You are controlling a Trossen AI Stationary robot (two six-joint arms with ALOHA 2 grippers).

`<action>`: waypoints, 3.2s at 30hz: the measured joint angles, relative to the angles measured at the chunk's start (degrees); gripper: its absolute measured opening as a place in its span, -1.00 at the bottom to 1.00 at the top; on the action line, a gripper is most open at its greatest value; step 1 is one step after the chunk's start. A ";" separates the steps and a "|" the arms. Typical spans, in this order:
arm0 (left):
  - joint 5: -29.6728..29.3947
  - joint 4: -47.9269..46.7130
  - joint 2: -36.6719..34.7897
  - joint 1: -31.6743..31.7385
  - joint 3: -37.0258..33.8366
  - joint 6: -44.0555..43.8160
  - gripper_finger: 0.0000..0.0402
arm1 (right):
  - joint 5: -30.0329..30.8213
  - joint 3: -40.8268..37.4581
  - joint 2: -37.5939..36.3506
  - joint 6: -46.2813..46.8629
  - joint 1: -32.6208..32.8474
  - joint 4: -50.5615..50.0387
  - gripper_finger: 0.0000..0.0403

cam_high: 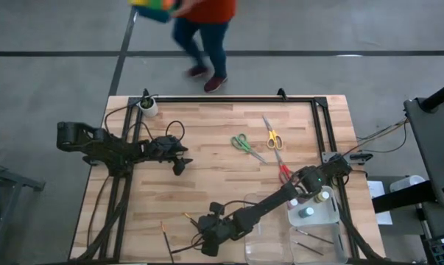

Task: Pick & Place Paint Supplies
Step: Put the right gold paintbrush into the right transparent bin

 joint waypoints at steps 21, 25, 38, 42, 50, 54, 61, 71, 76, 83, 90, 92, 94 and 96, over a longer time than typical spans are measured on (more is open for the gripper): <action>0.01 0.00 0.00 -0.01 0.01 0.00 0.51 | -0.13 -0.10 -0.13 -0.36 -0.34 -0.75 -0.39; -0.01 0.00 0.00 0.01 0.01 0.00 0.51 | 0.00 0.03 -0.13 -0.39 -0.36 -0.67 -0.39; 0.01 0.00 0.00 -0.01 0.01 0.00 0.51 | 3.70 0.08 -0.63 -0.72 -0.43 -0.33 -0.39; -0.01 0.00 0.00 0.00 0.01 0.00 0.51 | 4.63 0.10 -0.76 -1.55 -0.41 -0.50 -0.39; 0.00 0.00 0.00 0.01 0.01 0.00 0.51 | 4.80 0.12 -0.79 -3.40 -0.67 -1.55 -0.39; -0.01 0.00 0.00 0.00 0.00 0.00 0.51 | 4.83 0.04 -0.79 -3.65 -0.65 -2.08 -0.39; 0.00 0.00 0.00 -0.01 0.01 0.00 0.51 | 4.71 -0.08 -0.79 -4.46 -0.62 -2.78 -0.39; -0.01 0.00 0.00 -0.01 0.01 0.00 0.51 | 4.17 -0.38 -0.79 -5.33 0.29 -2.30 -0.39; 0.01 0.00 0.00 0.00 0.00 0.00 0.51 | 4.20 -0.43 -0.76 -6.62 0.60 -2.32 -0.39; -0.01 0.00 0.00 -0.01 0.01 0.00 0.51 | 4.44 -0.86 -0.76 -6.60 0.47 -2.38 -0.39; 0.00 0.01 0.00 0.00 0.01 0.00 0.51 | 4.64 -0.84 -0.76 -6.55 0.32 -4.05 -0.39; 0.00 0.00 0.00 0.00 0.00 0.00 0.51 | 5.05 -0.82 -0.79 -6.51 0.32 -5.21 -0.39; 0.00 0.00 0.00 0.00 0.00 0.00 0.51 | 5.64 -1.00 -0.90 -6.46 0.32 -6.15 -0.39; 0.00 0.00 0.00 0.00 0.01 0.00 0.51 | 6.07 -1.18 -0.93 -6.43 0.34 -6.79 -0.39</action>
